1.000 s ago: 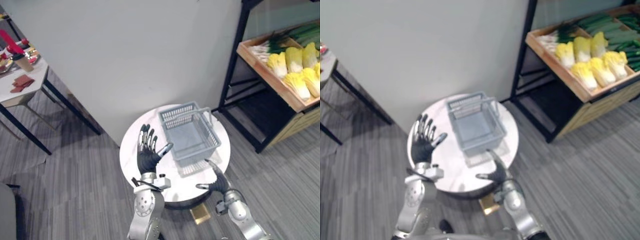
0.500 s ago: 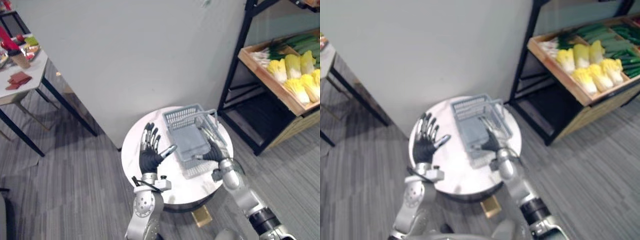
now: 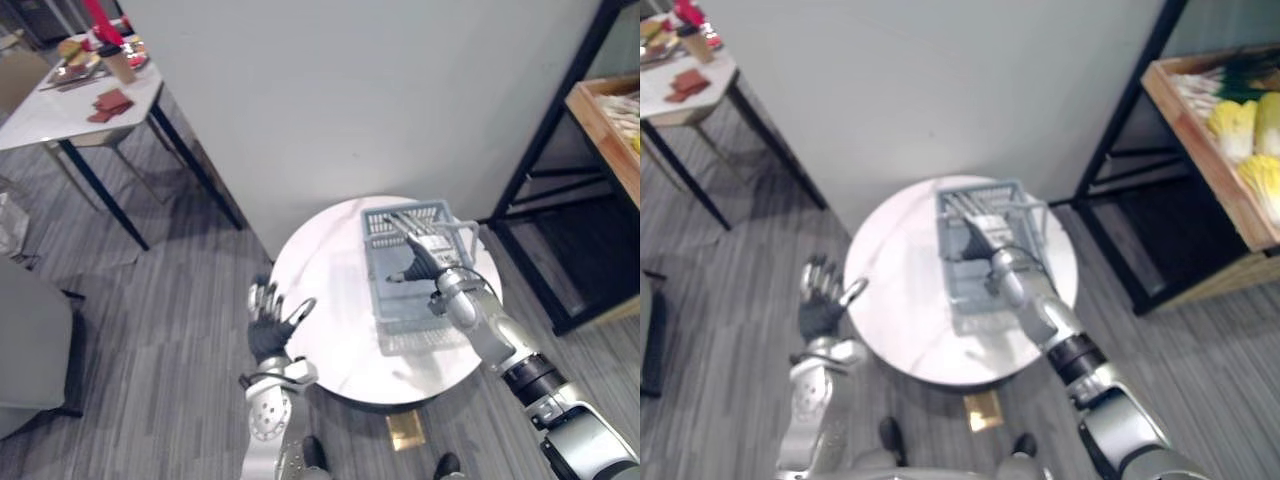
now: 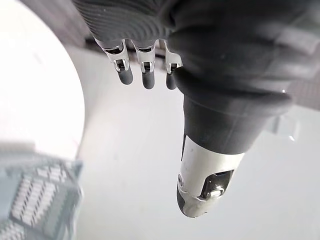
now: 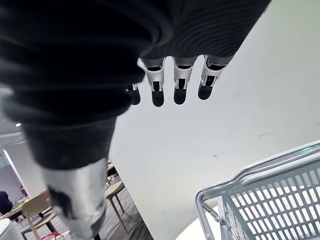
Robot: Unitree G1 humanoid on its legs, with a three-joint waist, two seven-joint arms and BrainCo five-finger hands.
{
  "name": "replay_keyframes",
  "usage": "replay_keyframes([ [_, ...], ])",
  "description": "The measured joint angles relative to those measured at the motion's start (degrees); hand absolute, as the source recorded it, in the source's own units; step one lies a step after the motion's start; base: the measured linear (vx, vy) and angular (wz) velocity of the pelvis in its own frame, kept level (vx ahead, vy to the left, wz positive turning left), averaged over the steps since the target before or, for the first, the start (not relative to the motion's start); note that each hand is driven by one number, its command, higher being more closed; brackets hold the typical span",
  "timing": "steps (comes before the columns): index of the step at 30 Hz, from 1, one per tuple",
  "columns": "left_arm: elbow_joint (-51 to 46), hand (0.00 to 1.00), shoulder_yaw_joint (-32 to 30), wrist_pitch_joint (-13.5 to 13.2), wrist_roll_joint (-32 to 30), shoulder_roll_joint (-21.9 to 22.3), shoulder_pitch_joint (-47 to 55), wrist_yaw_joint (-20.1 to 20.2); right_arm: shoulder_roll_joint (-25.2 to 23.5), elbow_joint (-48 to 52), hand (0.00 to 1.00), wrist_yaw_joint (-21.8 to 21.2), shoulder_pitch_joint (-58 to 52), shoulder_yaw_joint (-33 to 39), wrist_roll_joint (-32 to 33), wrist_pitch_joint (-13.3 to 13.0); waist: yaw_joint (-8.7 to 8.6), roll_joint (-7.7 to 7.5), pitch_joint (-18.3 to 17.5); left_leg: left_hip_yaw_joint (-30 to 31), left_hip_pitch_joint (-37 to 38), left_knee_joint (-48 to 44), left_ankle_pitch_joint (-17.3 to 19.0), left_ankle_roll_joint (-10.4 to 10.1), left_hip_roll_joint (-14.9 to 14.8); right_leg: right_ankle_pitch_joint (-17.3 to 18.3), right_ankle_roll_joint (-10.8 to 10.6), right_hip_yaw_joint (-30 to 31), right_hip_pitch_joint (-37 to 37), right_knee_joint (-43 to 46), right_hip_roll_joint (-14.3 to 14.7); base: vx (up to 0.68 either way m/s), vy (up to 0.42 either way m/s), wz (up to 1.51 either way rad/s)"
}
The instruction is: Pick vegetable in the basket
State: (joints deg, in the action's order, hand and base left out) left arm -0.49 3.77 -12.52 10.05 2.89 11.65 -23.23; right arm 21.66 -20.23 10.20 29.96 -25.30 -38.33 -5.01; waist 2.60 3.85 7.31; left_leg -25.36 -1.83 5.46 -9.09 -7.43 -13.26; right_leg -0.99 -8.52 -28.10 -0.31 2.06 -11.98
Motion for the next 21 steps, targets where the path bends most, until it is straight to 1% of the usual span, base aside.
replay_keyframes([
  [1,3.05,0.0,-2.72,1.88,-4.01,0.41,0.2,-1.83,-0.14,-0.96,0.0,-0.61,0.56,0.0,-0.01,-0.65,0.26,-0.07,0.04,0.17,-0.08,0.0,0.0,0.0,0.02,-0.01,-0.01,-0.14,0.06,-0.13,0.0,0.01,0.022,0.17],
  [2,4.26,0.0,-3.82,2.96,-6.18,0.41,0.31,-2.55,-0.08,-1.0,0.0,-0.73,0.57,0.01,-0.04,-0.68,0.4,-0.08,0.05,0.26,-0.16,0.01,-0.01,0.0,0.02,-0.01,-0.01,-0.24,0.08,-0.19,0.02,-0.01,0.015,0.05],
  [3,6.05,0.0,-5.21,4.58,-10.1,0.42,0.96,-3.86,-0.09,-1.15,0.0,-0.76,0.57,0.01,-0.1,-0.7,0.57,-0.09,0.06,0.55,-0.19,0.02,-0.01,0.0,0.02,-0.01,-0.01,-0.36,0.23,-0.36,0.05,-0.01,0.011,0.08],
  [4,7.63,0.0,-5.56,5.45,-13.19,0.35,1.66,-4.88,-0.03,-1.24,0.0,-0.75,0.57,0.04,-0.13,-0.7,0.62,-0.1,0.06,0.7,-0.31,0.02,-0.03,0.02,0.01,-0.09,-0.13,-0.65,0.65,-0.93,0.13,-0.02,0.01,0.1],
  [7,12.94,0.0,-6.52,6.0,-17.99,0.34,2.01,-5.84,-0.03,-1.74,0.0,-0.74,0.75,0.17,-0.33,-0.73,0.72,-0.17,0.05,0.94,-1.21,0.03,-0.33,0.21,-0.08,-0.6,0.04,-1.23,0.54,-1.85,0.45,-0.02,0.009,0.09],
  [8,16.06,0.0,-6.76,6.99,-19.47,0.34,1.88,-5.88,-0.27,-3.46,0.0,-0.81,1.13,0.15,-0.63,-0.72,0.92,-0.21,0.06,0.88,-1.48,0.03,-0.35,0.23,-0.15,-0.93,0.05,-1.21,0.47,-2.42,0.63,0.0,0.0,0.0],
  [9,18.33,0.0,-7.19,7.82,-20.12,0.34,1.99,-5.91,-0.22,-5.1,0.0,-0.83,1.35,0.16,-1.56,-0.72,1.03,-0.35,0.0,0.9,-1.71,0.03,-0.36,0.23,-0.17,-1.14,0.11,-1.25,0.47,-2.93,0.77,-0.04,0.013,-0.01],
  [10,20.24,0.0,-8.17,8.06,-20.15,0.33,2.11,-5.93,-0.07,-6.35,0.0,-0.84,1.51,0.27,-1.75,-0.69,1.23,-0.51,0.02,0.9,-1.98,0.04,-0.38,0.26,-0.21,-1.23,0.11,-1.26,0.32,-3.15,0.85,-0.03,0.012,0.0],
  [14,25.08,0.0,-11.39,8.04,-20.14,0.1,1.97,-6.99,0.02,-10.35,0.0,-0.73,3.5,0.75,-1.74,-0.6,1.45,-0.91,0.02,1.02,-3.2,0.03,-0.61,0.33,-0.25,-1.68,0.26,-1.3,-0.8,-3.34,0.84,-0.02,0.012,0.0],
  [16,28.54,0.0,-11.49,7.87,-20.19,-0.63,1.06,-7.08,0.17,-12.62,0.0,-0.51,5.6,2.57,-1.72,-0.3,2.15,-1.13,0.04,1.05,-4.3,0.03,-0.75,0.49,-0.17,-2.39,0.27,-1.32,-1.56,-4.08,0.8,-0.04,0.021,0.01],
  [21,33.01,0.0,-10.56,7.6,-20.54,-1.31,0.68,-7.42,0.9,-15.25,0.0,1.02,9.35,2.82,-1.7,0.12,2.6,-1.23,0.07,1.64,-5.56,0.03,-0.98,0.68,0.15,-2.49,0.18,-1.83,-2.4,-4.09,0.42,-0.01,0.018,0.06],
])
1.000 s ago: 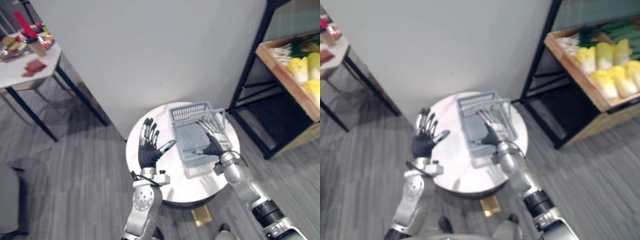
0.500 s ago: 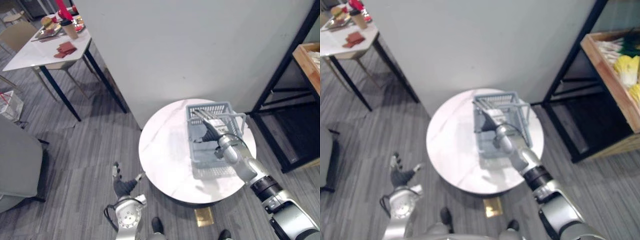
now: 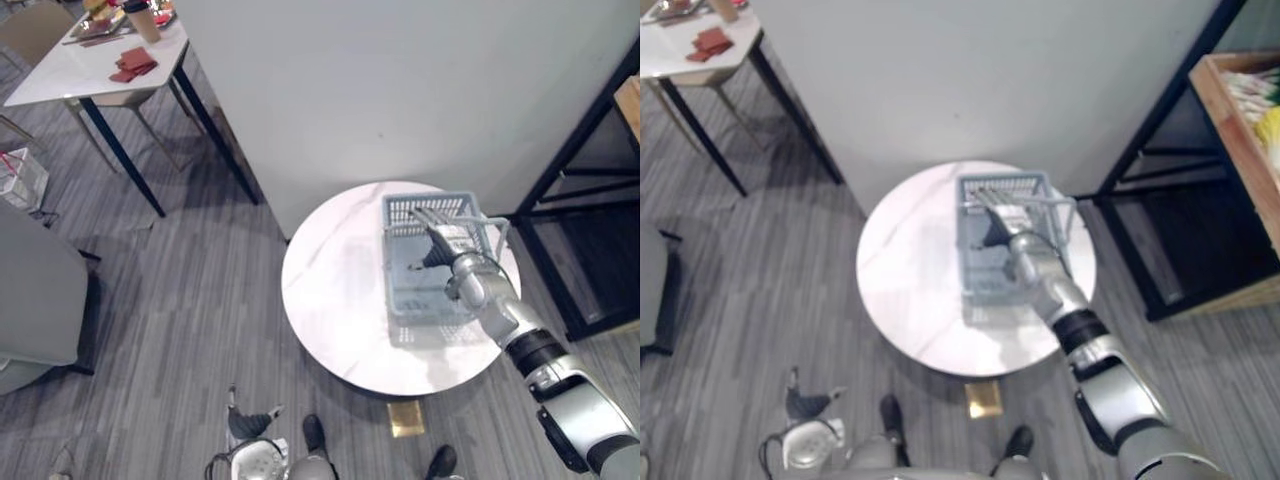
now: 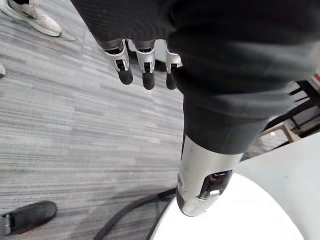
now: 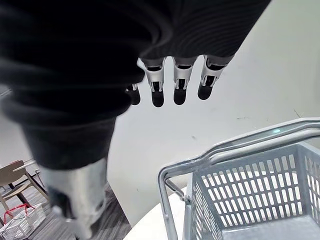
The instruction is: Pick vegetable in the basket
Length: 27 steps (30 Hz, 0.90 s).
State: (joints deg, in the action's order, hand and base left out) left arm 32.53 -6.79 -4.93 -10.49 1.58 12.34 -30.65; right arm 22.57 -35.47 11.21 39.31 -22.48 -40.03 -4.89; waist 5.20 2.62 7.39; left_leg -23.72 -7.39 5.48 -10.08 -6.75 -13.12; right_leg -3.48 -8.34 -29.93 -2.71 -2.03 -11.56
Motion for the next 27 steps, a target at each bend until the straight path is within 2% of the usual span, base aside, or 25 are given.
replay_keyframes([
  [3,1.04,0.0,1.47,-0.27,-1.74,-0.33,-0.32,-0.09,0.71,-1.75,0.0,0.96,2.55,0.11,0.01,1.07,0.0,-0.04,0.04,0.92,-0.96,0.0,-0.15,0.04,0.2,0.01,-0.01,-0.88,-0.25,-0.08,-0.12,-0.01,0.021,0.14],
  [7,1.03,0.0,3.31,-1.96,-1.78,-0.81,-0.98,-0.12,1.08,-1.73,0.0,2.28,6.39,0.24,0.01,1.96,0.0,-0.24,0.55,0.93,-1.97,0.0,-0.18,0.09,0.4,-0.06,-0.11,-0.85,-1.3,-0.05,-0.3,0.0,0.007,0.01],
  [13,0.94,0.0,5.45,-2.09,-1.82,-1.4,-1.42,0.44,2.13,-3.51,0.0,1.92,10.53,-0.02,0.08,1.7,-0.02,-0.12,1.49,1.02,-2.56,-0.01,-0.39,0.12,0.64,-0.06,-0.12,-0.91,-1.87,-0.05,-0.47,0.0,0.003,0.01],
  [22,0.93,0.0,7.81,-2.42,-1.51,-1.74,-2.27,1.16,6.03,-16.1,0.0,1.41,19.23,-0.35,0.63,1.3,0.27,1.35,5.86,2.57,-5.86,-0.01,-2.67,0.5,1.71,-0.12,-0.18,-2.25,-4.17,0.91,-1.32,-0.02,0.02,0.09],
  [27,0.85,0.0,8.91,-2.68,-1.19,-1.75,-2.72,1.2,7.76,-19.73,0.0,2.06,20.76,-0.35,0.59,0.77,0.54,2.25,7.52,2.82,-7.58,-0.01,-4.46,0.68,2.33,-0.12,-0.17,-2.54,-5.7,1.49,-2.05,-0.03,0.012,0.07],
])
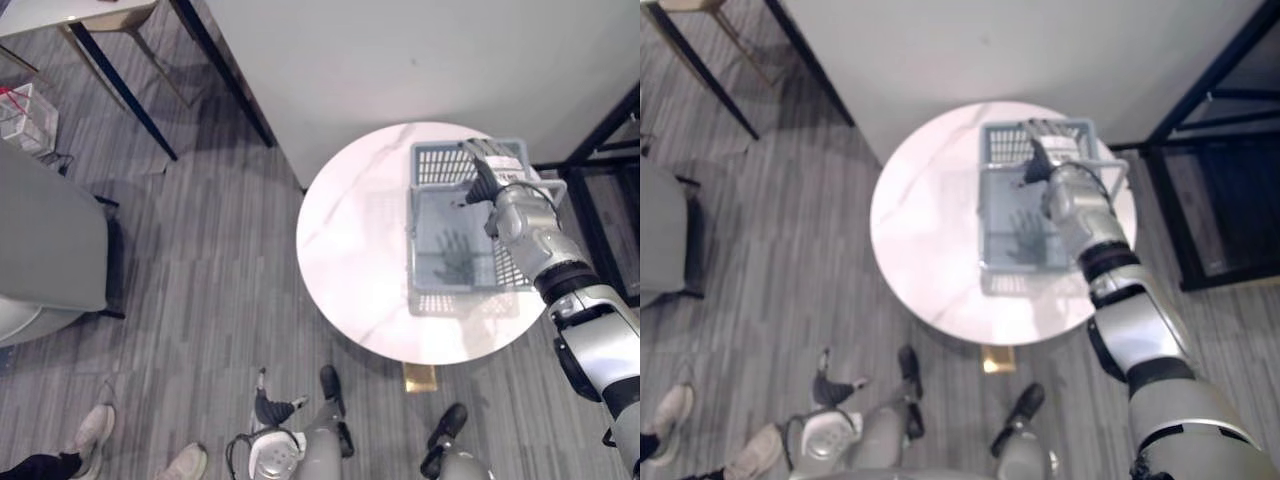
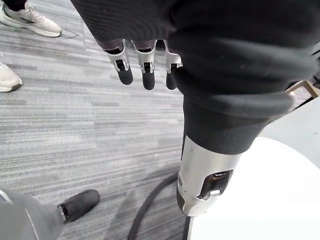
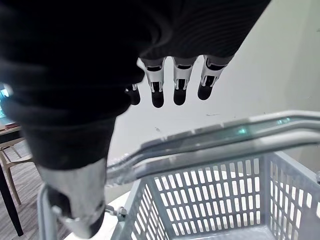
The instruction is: Pick vegetable in the basket
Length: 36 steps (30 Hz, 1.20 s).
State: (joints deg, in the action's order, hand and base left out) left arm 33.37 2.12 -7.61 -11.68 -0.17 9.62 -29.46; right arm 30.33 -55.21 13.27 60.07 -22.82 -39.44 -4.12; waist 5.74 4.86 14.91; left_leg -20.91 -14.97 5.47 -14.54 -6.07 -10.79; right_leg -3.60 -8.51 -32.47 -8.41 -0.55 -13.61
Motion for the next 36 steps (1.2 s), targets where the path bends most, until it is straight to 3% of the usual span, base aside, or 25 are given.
replay_keyframes([
  [2,-0.04,0.0,0.37,-0.42,0.2,0.0,-0.38,0.07,0.78,-0.81,0.0,0.15,0.62,0.06,0.0,-0.14,0.18,0.61,1.09,0.15,0.0,0.0,-0.14,-0.01,-0.08,0.1,0.15,0.13,-0.3,0.63,-0.07,-0.03,-0.004,-0.01],
  [3,-0.14,0.0,0.59,-0.72,0.21,0.01,-0.38,0.24,1.06,-1.74,1.0,0.27,0.69,0.13,-0.02,-0.12,0.2,0.9,1.46,0.31,-0.02,0.01,-0.14,-0.01,-0.08,0.11,0.15,0.16,-0.37,0.73,-0.1,0.0,0.0,0.0],
  [10,-1.5,0.0,1.56,-1.06,0.25,-0.06,-1.37,0.46,2.79,-2.03,1.0,2.56,0.98,0.75,-0.63,-0.25,-0.18,1.66,2.75,1.14,-1.64,0.03,-0.14,-0.01,0.05,0.19,0.25,0.32,-2.52,2.16,-0.63,-0.03,0.009,0.0],
  [27,-2.23,0.0,2.1,-0.96,0.25,-0.05,-2.4,0.53,2.89,-0.59,1.0,3.3,-2.29,-0.27,-3.08,-0.27,0.1,2.09,3.61,1.14,-0.6,0.04,0.04,-0.15,0.67,0.3,0.32,1.68,-3.38,4.84,-2.05,-0.01,-0.002,-0.02],
  [31,-1.87,0.0,1.66,-0.55,0.26,-0.03,-3.17,0.54,2.64,6.19,1.0,2.46,-5.83,-2.08,-3.11,0.08,0.31,2.0,3.64,0.89,0.93,0.05,1.79,-0.03,0.16,0.28,0.3,3.0,-3.12,5.2,-1.71,0.01,-0.008,-0.17],
  [36,1.3,0.0,-2.27,0.83,0.21,0.05,-3.73,0.7,2.47,27.84,1.0,2.11,-14.98,-3.07,-3.26,-0.39,-1.46,0.85,3.51,-1.81,5.49,0.05,3.34,-0.04,-0.13,0.16,0.09,4.9,0.11,4.39,-1.55,0.05,0.001,-0.21],
])
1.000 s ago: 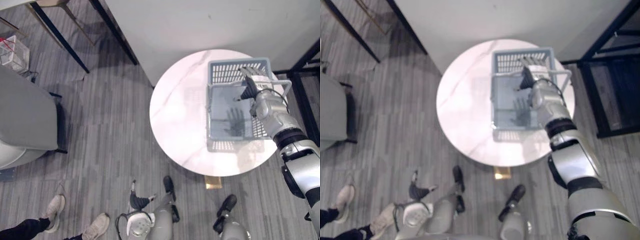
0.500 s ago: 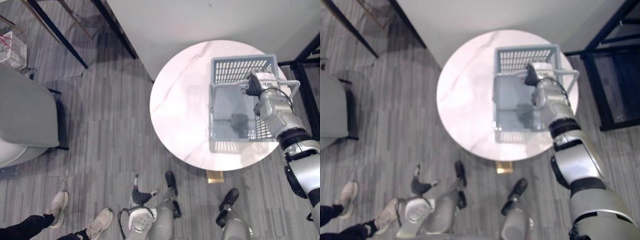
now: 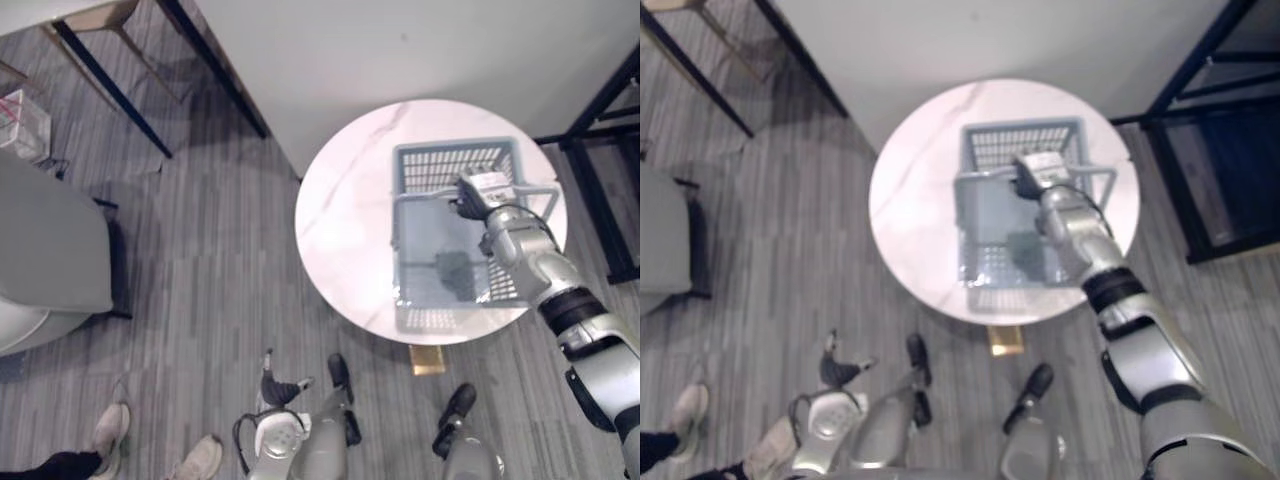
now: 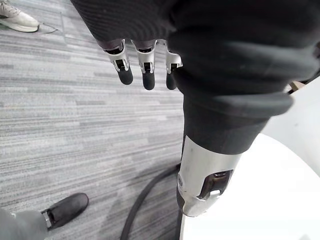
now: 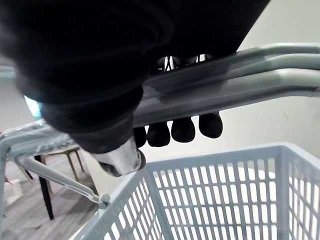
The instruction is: Pick vegetable in the basket
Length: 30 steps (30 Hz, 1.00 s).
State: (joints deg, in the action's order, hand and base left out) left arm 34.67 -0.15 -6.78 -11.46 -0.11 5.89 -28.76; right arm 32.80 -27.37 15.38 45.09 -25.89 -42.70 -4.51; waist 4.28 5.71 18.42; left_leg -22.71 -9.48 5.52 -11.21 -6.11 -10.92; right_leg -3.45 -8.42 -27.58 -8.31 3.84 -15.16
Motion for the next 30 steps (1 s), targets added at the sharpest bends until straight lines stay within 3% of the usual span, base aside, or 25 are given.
replay_keyframes([
  [4,1.45,0.0,-2.59,0.78,-0.09,-0.16,-0.05,-0.01,0.62,14.0,1.0,-0.82,-5.99,0.1,0.27,-2.51,-2.18,-2.53,-1.49,-1.13,2.26,-0.01,0.66,-0.37,-0.3,-0.18,-0.23,1.11,1.92,-1.58,0.56,0.04,0.001,-0.17],
  [8,3.57,0.0,-3.14,1.25,-0.12,-0.33,0.02,-0.02,0.74,20.56,1.0,-3.74,-15.35,0.29,0.6,-4.46,-2.66,-5.63,-3.75,-3.51,4.92,-0.02,0.83,-0.59,-0.55,-0.21,-0.23,3.0,3.63,-2.91,1.41,0.02,0.0,-0.26],
  [13,6.07,0.0,-4.09,1.98,-0.31,0.01,0.23,-0.01,2.83,23.4,1.0,-7.46,-27.58,2.15,2.83,-5.76,-4.04,-5.47,-6.18,-5.05,6.96,-0.01,0.99,-0.8,-0.94,-0.22,-0.22,4.58,4.75,-3.5,2.01,-0.02,-0.008,-0.18],
  [16,8.7,0.0,-6.17,2.08,-0.54,0.29,1.35,0.01,2.6,24.7,1.0,-8.4,-36.79,7.62,2.66,-5.74,-5.04,-5.06,-7.02,-6.6,9.05,-0.02,1.56,-1.28,-1.21,-0.21,-0.24,5.99,5.73,-3.71,2.35,-0.03,-0.004,-0.2],
  [21,11.81,0.0,-7.02,2.39,-0.47,1.3,3.55,-0.04,0.9,24.7,1.0,-8.27,-43.73,12.38,2.82,-4.64,-5.77,-5.15,-8.13,-8.09,9.95,-5.8,7.96,-1.73,-1.83,-0.28,-1.12,10.91,5.13,-3.47,2.12,-0.04,0.002,-0.47],
  [23,11.82,0.0,-6.88,2.39,-0.59,1.43,3.18,-0.12,0.07,24.71,1.0,-7.93,-46.47,14.54,2.78,-4.09,-6.02,-5.27,-8.75,-8.4,9.81,-5.86,8.61,-1.38,-0.73,-0.81,-1.27,11.78,4.31,-3.17,1.15,-0.02,0.053,-0.2],
  [26,11.8,0.0,-6.88,2.56,-0.9,1.6,2.99,-0.17,-3.73,25.09,1.0,-6.58,-49.91,19.04,2.69,-2.89,-7.2,-6.17,-8.73,-10.97,11.76,-3.2,8.13,-0.63,1.72,-1.5,-1.78,14.74,2.32,-1.62,-0.37,-0.01,0.096,-0.4],
  [28,11.93,0.0,-7.08,3.45,-1.11,0.53,2.95,-0.21,-7.57,28.64,1.0,-5.52,-51.55,20.85,2.65,-1.86,-7.41,-7.64,-9.17,-16.42,12.63,-1.5,8.29,-0.32,3.54,-3.42,-1.6,19.59,-1.77,-1.14,-0.74,-0.04,0.08,-1.05],
  [29,11.99,0.0,-7.21,3.77,-1.19,0.13,2.49,-0.19,-8.36,29.39,1.0,-5.13,-51.88,21.01,2.61,-1.68,-7.77,-8.13,-9.15,-17.73,12.55,-1.78,8.64,-0.16,3.74,-4.6,-0.96,19.69,-2.82,-1.06,-0.68,-0.08,0.019,-1.08],
  [30,12.65,0.0,-8.58,4.61,-1.44,-0.3,0.71,-0.13,-9.6,29.51,1.0,-4.34,-51.66,20.79,2.41,-1.46,-8.77,-9.27,-8.73,-19.82,12.07,-2.72,9.44,0.88,3.44,-8.46,2.11,17.91,-5.49,-0.31,0.29,-0.13,0.007,-1.41],
])
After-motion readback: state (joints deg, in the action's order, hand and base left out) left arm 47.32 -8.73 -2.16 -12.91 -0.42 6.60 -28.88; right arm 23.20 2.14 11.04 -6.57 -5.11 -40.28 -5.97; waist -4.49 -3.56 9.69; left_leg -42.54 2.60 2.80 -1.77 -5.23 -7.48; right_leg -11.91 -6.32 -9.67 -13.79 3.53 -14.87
